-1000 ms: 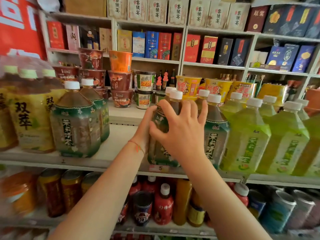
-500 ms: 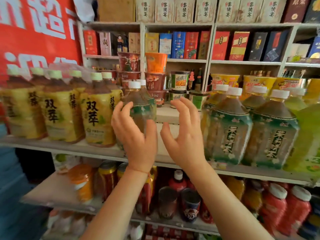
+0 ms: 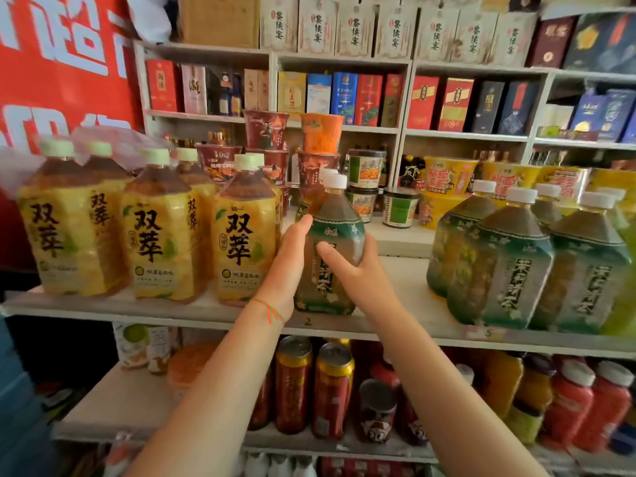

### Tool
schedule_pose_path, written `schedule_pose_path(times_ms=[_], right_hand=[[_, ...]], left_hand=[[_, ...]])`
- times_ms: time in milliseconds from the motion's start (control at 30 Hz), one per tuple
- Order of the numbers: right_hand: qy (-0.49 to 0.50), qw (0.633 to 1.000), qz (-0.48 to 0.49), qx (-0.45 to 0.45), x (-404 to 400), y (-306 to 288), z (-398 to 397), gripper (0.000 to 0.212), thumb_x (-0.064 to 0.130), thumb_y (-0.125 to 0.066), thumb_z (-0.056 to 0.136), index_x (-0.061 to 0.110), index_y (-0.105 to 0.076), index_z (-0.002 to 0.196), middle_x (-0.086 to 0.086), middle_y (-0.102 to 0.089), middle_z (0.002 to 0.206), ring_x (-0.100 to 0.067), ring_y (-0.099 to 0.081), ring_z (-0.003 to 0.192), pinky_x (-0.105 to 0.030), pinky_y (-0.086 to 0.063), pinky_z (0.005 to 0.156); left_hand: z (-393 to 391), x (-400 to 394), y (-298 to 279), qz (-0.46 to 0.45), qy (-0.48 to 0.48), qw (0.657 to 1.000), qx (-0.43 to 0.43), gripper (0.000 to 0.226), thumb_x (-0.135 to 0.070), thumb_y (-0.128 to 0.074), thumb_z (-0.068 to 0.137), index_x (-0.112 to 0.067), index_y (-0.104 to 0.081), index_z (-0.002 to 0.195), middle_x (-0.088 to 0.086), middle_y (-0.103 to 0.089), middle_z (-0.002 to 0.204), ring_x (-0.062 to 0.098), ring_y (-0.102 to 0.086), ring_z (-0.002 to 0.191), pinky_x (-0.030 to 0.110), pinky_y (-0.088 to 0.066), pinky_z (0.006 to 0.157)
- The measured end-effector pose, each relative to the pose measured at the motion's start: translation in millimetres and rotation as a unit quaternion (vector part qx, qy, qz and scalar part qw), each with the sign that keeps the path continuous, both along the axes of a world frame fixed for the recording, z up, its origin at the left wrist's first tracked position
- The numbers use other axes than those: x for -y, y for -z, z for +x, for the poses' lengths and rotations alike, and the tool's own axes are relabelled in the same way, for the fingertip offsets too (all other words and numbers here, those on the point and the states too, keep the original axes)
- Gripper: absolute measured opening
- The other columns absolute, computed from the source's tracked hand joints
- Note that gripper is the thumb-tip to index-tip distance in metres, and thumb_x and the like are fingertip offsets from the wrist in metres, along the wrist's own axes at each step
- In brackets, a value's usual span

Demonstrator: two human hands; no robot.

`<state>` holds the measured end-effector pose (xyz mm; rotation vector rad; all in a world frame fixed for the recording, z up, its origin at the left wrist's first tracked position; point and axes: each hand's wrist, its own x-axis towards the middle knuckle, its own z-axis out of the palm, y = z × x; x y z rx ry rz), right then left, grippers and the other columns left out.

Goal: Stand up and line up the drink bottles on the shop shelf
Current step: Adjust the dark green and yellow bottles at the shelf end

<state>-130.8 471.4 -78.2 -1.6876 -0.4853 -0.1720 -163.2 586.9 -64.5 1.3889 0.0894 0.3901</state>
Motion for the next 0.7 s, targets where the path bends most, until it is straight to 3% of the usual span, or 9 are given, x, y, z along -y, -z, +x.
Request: schedule_pose_path(times_ms=[200, 333, 467, 533, 600, 700], right_hand=[[0.037, 0.999, -0.008, 0.000, 14.1, -2.5, 2.4, 0.083, 0.048, -0.074, 0.084, 0.026, -0.029, 0.151, 0.013, -0.055, 0.129, 0.009, -0.055, 0.103, -0.003, -0.047, 0.066], [0.064, 0.998, -0.008, 0.001, 42.1, -2.2, 4.7, 0.082, 0.048, -0.072, 0.085, 0.028, -0.028, 0.151, 0.031, -0.050, 0.112, 0.018, -0.050, 0.093, 0.002, -0.042, 0.062], [0.089, 0.996, -0.003, 0.005, 75.6, -2.2, 2.2, 0.090, 0.051, -0.072, 0.084, 0.029, -0.022, 0.155, 0.021, -0.053, 0.128, 0.001, -0.055, 0.116, -0.008, -0.042, 0.080], [0.087, 0.996, 0.000, -0.001, 89.7, -5.2, -1.9, 0.091, 0.046, -0.071, 0.088, 0.029, -0.014, 0.157, 0.021, -0.054, 0.126, -0.001, -0.056, 0.116, -0.009, -0.043, 0.081], [0.083, 0.996, -0.028, 0.031, 97.0, -10.3, -9.9, 0.092, 0.042, -0.069, 0.091, 0.031, -0.006, 0.158, 0.012, -0.047, 0.142, -0.007, -0.047, 0.131, -0.017, -0.042, 0.097], [0.134, 0.957, -0.161, 0.200, 98.2, -28.2, -19.6, 0.083, 0.047, -0.061, 0.093, 0.042, -0.007, 0.156, 0.006, -0.027, 0.160, -0.003, -0.023, 0.144, -0.025, -0.026, 0.114]], left_hand=[[5.7, 11.8, -0.3, 0.018, 0.046, 0.999, -0.004, 0.065, -0.071, -0.044, 0.090, -0.040, -0.042, 0.147, -0.011, -0.045, 0.148, 0.013, -0.040, 0.139, 0.047, -0.030, 0.119], [11.2, 36.5, -0.2, 0.029, 0.103, 0.994, -0.014, 0.078, -0.084, -0.047, 0.072, -0.042, -0.050, 0.138, -0.010, -0.051, 0.146, 0.012, -0.046, 0.134, 0.044, -0.033, 0.117], [18.2, 68.7, 3.9, 0.026, 0.122, 0.992, 0.005, 0.029, -0.069, -0.042, 0.091, -0.048, -0.055, 0.105, -0.018, -0.060, 0.117, 0.004, -0.056, 0.114, 0.030, -0.045, 0.092], [20.6, 81.4, 5.9, 0.000, 0.144, 0.990, 0.001, 0.036, -0.064, -0.037, 0.097, -0.042, -0.061, 0.112, -0.011, -0.069, 0.115, 0.008, -0.064, 0.109, 0.030, -0.050, 0.086], [24.5, 86.1, 3.7, -0.039, 0.158, 0.987, -0.004, 0.055, -0.063, -0.030, 0.099, -0.032, -0.069, 0.120, -0.001, -0.074, 0.115, 0.018, -0.068, 0.111, 0.042, -0.054, 0.094], [34.6, 85.4, -3.6, -0.076, 0.140, 0.987, 0.006, 0.056, -0.054, -0.028, 0.102, -0.025, -0.075, 0.111, 0.004, -0.076, 0.111, 0.024, -0.068, 0.109, 0.046, -0.052, 0.099]])
